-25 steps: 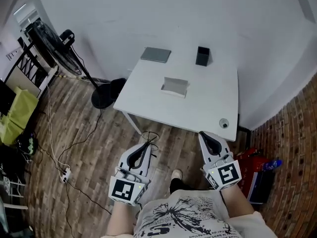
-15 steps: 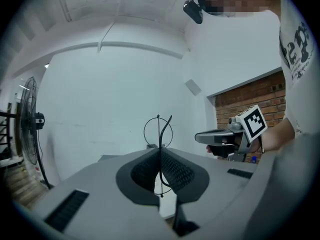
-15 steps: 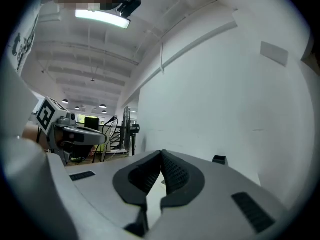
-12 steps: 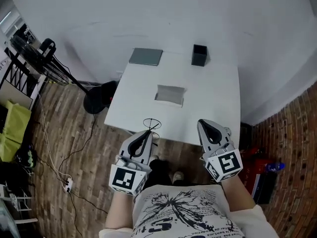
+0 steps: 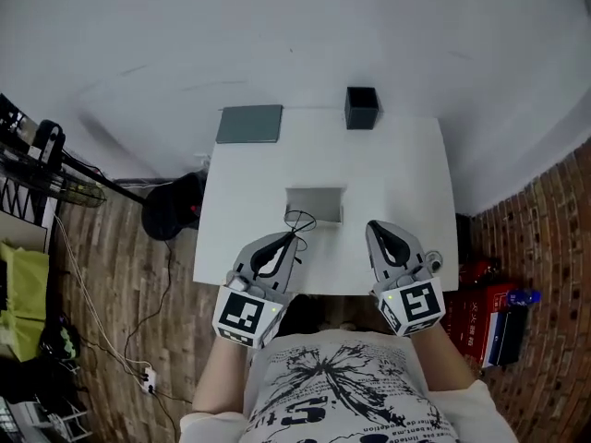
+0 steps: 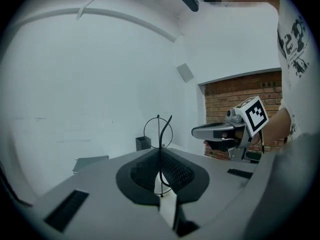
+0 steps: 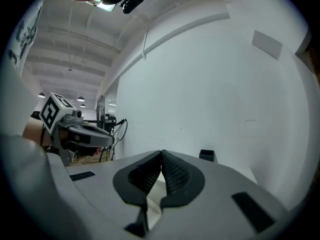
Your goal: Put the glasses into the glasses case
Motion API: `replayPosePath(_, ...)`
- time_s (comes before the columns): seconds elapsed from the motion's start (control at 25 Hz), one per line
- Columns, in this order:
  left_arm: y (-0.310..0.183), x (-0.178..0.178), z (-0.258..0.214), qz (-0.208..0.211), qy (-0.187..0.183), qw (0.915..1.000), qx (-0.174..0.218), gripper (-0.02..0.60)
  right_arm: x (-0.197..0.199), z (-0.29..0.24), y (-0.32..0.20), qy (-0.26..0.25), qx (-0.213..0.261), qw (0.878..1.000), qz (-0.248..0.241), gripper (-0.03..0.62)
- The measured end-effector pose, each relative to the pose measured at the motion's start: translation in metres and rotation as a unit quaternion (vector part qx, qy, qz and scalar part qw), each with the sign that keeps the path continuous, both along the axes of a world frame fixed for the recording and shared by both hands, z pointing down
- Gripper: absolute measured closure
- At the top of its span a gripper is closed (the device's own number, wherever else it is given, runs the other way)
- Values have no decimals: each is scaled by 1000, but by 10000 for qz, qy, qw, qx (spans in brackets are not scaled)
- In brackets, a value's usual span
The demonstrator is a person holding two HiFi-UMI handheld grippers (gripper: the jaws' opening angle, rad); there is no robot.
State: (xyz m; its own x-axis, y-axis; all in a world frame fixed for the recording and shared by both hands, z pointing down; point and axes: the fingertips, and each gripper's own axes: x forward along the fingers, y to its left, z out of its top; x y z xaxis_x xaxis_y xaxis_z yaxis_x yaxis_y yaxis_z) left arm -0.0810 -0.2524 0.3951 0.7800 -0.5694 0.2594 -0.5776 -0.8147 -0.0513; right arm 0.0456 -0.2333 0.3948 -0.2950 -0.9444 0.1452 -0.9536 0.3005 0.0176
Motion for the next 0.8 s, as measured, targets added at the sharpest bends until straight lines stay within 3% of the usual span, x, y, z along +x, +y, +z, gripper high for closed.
replayPosePath(0.12,-36,9,23,447,-466,9979,-83,566,1,12,-25,-39,-163,9995,253,579)
replayPosePath(0.28,-67,24,61,1181,-1279,9847,-22,566,7,34,-51,-25,-392,9975,592,579)
replayPosePath(0.52,-100,49,118,1967,-1793,9637,-233,566,27,72,-80,-12,-690,9933,930,579)
replayPosePath(0.68,-114,62,159,2415,-2223,9436,-426,566,39,97,-91,-201,-926,9877,1243,579)
replayPosePath(0.8,-119,66,185,2816,-2750,9182,-456,565,44,113,-95,-297,-1085,9845,1347,579)
